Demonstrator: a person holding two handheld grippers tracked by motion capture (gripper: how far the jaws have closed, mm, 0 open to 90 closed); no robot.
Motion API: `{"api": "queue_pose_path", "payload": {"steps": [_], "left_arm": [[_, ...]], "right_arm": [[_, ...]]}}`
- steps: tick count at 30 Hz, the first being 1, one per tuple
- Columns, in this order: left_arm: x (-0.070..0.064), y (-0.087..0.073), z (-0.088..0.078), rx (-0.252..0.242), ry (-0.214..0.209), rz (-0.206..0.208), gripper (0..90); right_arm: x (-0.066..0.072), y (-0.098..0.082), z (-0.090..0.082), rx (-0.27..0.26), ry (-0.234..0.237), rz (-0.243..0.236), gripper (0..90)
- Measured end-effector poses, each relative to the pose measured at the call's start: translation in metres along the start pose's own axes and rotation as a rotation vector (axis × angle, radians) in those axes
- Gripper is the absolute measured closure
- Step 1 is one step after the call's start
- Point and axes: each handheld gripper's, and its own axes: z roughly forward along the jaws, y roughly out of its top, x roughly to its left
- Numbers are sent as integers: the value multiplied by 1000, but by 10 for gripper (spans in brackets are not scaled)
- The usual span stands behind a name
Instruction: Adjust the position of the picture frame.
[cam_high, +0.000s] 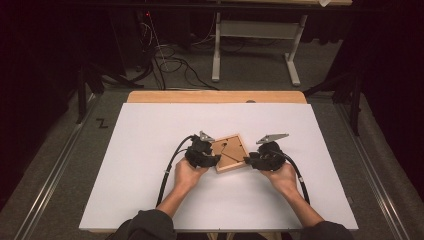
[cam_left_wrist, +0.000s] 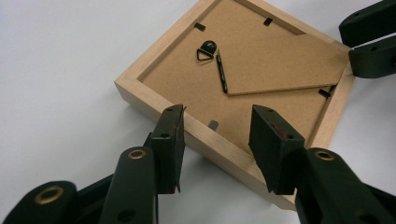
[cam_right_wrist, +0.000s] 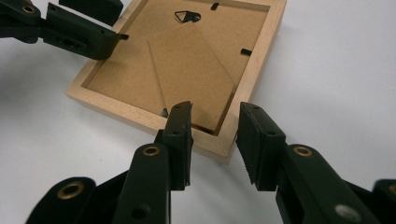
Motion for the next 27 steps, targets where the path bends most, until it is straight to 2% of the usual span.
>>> {"api": "queue_pose_path", "payload": {"steps": [4, 5, 6, 8, 12, 14, 15, 16, 19, 22, 27], "left_arm": [[-6, -1, -1, 8, -7, 11, 550], [-9, -1, -2, 12, -9, 29, 549], [-9, -1, -2, 12, -9, 29, 550], [-13, -2, -3, 12, 0, 49, 551], [-15, -2, -2, 8, 7, 56, 558], [-20, -3, 0, 18, 36, 103, 564], [-20, -3, 0, 18, 36, 103, 564], [-19, -3, 0, 17, 33, 98, 564], [-20, -4, 0, 15, 35, 102, 565], [-20, -4, 0, 13, 37, 101, 566], [-19, -5, 0, 4, 34, 92, 566]], "right_arm": [[1, -2, -1, -4, 1, 0, 661], [2, -3, -2, -4, -1, 4, 661], [1, -3, -2, -3, 2, -11, 659], [2, -4, -3, 3, 4, -11, 660], [-1, -3, -4, -9, 16, -3, 657], [-4, 1, -5, -32, 1, 18, 653], [-4, 1, -5, -32, 1, 18, 653], [-7, 3, -5, -32, -25, 30, 652], [-12, 6, -2, -42, -50, 48, 654], [-12, 7, 2, -33, -59, 52, 660], [-13, 11, 9, -55, -71, 68, 681]]}}
